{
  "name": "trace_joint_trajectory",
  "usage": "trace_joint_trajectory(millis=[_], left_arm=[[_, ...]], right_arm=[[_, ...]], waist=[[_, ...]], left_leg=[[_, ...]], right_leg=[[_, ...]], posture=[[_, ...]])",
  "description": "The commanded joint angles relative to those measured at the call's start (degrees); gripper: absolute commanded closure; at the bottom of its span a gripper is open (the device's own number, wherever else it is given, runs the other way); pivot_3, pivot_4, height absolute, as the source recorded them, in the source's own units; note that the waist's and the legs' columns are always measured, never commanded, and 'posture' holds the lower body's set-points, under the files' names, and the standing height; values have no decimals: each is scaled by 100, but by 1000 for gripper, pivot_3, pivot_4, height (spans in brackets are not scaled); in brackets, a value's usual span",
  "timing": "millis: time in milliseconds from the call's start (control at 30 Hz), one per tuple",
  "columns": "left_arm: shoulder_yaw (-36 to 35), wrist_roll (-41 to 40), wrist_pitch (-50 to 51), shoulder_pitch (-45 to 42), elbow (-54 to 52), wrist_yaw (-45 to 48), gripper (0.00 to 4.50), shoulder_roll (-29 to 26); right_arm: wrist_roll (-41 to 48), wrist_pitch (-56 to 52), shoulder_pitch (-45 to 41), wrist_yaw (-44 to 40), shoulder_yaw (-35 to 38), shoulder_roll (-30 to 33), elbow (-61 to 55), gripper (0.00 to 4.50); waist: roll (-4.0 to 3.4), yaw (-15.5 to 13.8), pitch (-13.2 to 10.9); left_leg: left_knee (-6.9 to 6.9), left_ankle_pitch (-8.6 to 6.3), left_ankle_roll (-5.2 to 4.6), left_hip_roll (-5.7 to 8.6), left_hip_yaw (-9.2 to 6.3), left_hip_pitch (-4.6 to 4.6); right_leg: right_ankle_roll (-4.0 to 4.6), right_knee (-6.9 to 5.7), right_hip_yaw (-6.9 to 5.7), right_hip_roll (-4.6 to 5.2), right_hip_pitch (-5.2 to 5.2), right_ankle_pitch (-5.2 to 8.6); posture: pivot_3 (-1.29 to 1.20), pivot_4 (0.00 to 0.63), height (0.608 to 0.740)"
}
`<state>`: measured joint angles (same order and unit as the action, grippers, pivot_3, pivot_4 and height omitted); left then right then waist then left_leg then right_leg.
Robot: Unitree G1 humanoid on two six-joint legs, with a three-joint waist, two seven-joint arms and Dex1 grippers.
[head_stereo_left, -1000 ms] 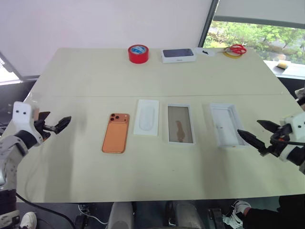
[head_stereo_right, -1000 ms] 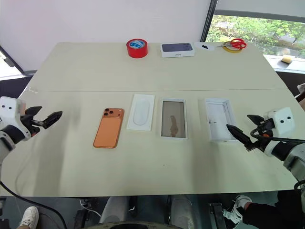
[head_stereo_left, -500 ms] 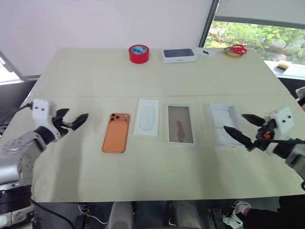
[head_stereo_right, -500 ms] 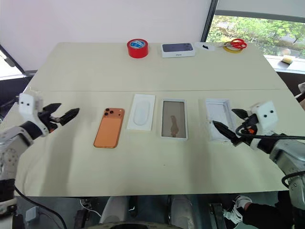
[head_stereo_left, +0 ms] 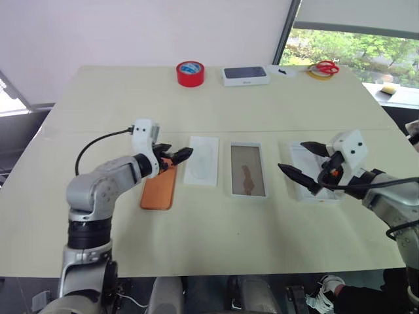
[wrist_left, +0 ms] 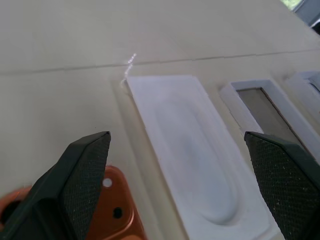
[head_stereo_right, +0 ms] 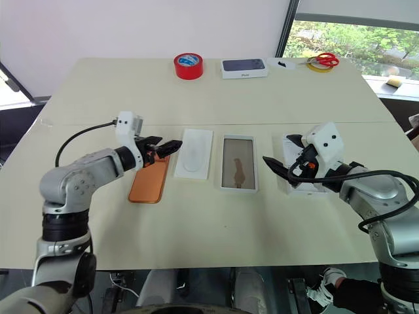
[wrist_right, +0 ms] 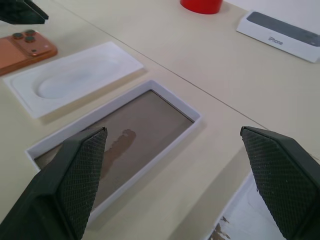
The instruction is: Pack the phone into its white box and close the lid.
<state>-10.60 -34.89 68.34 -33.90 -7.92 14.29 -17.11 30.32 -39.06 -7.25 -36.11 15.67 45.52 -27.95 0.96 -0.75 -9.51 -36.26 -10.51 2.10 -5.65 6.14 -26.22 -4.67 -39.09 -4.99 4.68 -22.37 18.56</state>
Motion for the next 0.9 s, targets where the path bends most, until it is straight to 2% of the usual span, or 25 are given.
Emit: trace_joint_trajectory(millis=[33,300,633,733,800,833,867,900], left_arm=[[-447,-202,797,-580,288,-404,0,303],[-554,-39,1661,-1075,776,-537,0,563],[-551,212,1535,-1253,1290,-647,0,837],[-583,272,1482,-1265,1373,-706,786,927],[-648,283,1481,-1288,1405,-744,1698,976],[-689,286,1485,-1305,1416,-761,2315,1000],[-753,295,1509,-1322,1424,-796,2619,1033],[-814,307,1534,-1333,1426,-827,2619,1062]], right_arm=[[-19,14,-4,14,5,52,-299,36],[396,-156,404,-308,37,137,-999,36],[409,-197,475,-155,3,103,-1063,36],[416,-199,463,-161,-14,117,-1062,0],[432,-209,439,-178,-36,129,-1063,0],[450,-221,420,-191,-53,136,-1067,0],[467,-237,400,-220,-87,155,-1076,0],[472,-257,388,-247,-122,180,-1083,0]], waist=[[4,-2,-2],[5,4,-3],[7,0,-4],[7,-4,-4],[7,-1,-4],[7,0,-4],[7,1,-4],[7,1,-4]], left_leg=[[-2,0,0,0,0,0],[1,2,4,1,-1,1],[-1,2,4,2,-4,0],[-1,2,4,2,-3,1],[-2,2,4,3,-3,0],[-1,2,4,3,-3,0],[-1,2,4,3,-4,0],[-1,2,4,3,-4,0]], right_leg=[[0,0,0,0,1,0],[0,0,0,0,0,0],[0,0,-1,1,2,0],[0,0,-1,1,3,0],[0,0,-1,1,2,0],[0,0,-1,1,2,0],[0,0,-1,1,2,0],[0,0,-1,1,2,0]], posture=[[0,150,730],[0,150,730],[0,150,730],[0,150,730],[0,150,730],[0,150,730],[0,150,730],[0,150,730]])
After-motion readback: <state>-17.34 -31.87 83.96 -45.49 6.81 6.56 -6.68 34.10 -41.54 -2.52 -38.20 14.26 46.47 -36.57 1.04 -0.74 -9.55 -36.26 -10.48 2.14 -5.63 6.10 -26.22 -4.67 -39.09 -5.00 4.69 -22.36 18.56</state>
